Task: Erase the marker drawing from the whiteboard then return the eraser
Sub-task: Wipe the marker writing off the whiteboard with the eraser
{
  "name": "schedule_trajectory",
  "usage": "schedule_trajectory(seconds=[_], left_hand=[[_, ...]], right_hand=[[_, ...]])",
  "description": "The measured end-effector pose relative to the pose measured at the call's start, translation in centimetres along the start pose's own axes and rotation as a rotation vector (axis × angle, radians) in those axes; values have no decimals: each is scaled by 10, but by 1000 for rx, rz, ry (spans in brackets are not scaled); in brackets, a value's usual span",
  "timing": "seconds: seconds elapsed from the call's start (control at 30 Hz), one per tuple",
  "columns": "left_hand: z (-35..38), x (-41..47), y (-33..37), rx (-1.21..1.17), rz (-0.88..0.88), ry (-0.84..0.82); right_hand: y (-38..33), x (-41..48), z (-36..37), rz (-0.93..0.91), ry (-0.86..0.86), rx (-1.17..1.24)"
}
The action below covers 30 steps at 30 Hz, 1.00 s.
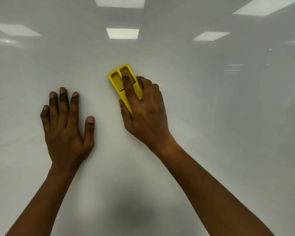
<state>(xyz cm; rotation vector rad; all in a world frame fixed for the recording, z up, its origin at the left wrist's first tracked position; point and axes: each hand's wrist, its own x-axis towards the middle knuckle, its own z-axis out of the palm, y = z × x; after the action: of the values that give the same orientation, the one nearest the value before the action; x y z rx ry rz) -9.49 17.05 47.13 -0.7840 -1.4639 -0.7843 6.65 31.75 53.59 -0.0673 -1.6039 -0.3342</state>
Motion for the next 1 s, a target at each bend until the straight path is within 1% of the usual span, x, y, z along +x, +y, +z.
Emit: schedule_trajectory(seconds=[0.03,0.1,0.17,0.27,0.3,0.37,0.43,0.5,0.57,0.6,0.67,0.7,0.73,0.77,0.83,0.9,1.0], left_hand=[[0,0,0,1,4,2],[0,0,-1,0,8,8],[0,0,0,-2,5,13],[2,0,1,15,5,25],[3,0,2,21,4,25],[3,-1,2,30,5,21],[4,-1,1,39,9,18],[4,-1,0,43,9,14],[4,-1,0,45,4,8],[3,-1,0,46,0,4],[2,0,0,53,-2,-2],[1,0,1,58,-1,-5],[-1,1,1,59,-2,-8],[-2,2,2,56,-4,-12],[-5,2,4,39,-2,-27],[-9,2,1,9,-4,-40],[-20,6,-17,5,-6,-15]], right_hand=[[5,0,-2,-8,5,2],[27,0,-13,91,79,4],[63,1,-30,310,192,-19],[118,14,-54,690,375,-39],[128,19,-57,777,418,-25],[131,30,-55,843,449,-9],[115,41,-46,801,442,-21],[86,50,-33,679,406,-25],[48,53,-14,453,353,-7],[27,50,-4,322,298,2],[-11,38,11,78,133,19],[-23,31,16,-10,69,22],[-28,26,18,-56,38,19],[-28,24,17,-62,32,13],[-17,23,12,0,75,-14],[3,28,4,127,157,-37],[32,40,-7,363,255,2]])
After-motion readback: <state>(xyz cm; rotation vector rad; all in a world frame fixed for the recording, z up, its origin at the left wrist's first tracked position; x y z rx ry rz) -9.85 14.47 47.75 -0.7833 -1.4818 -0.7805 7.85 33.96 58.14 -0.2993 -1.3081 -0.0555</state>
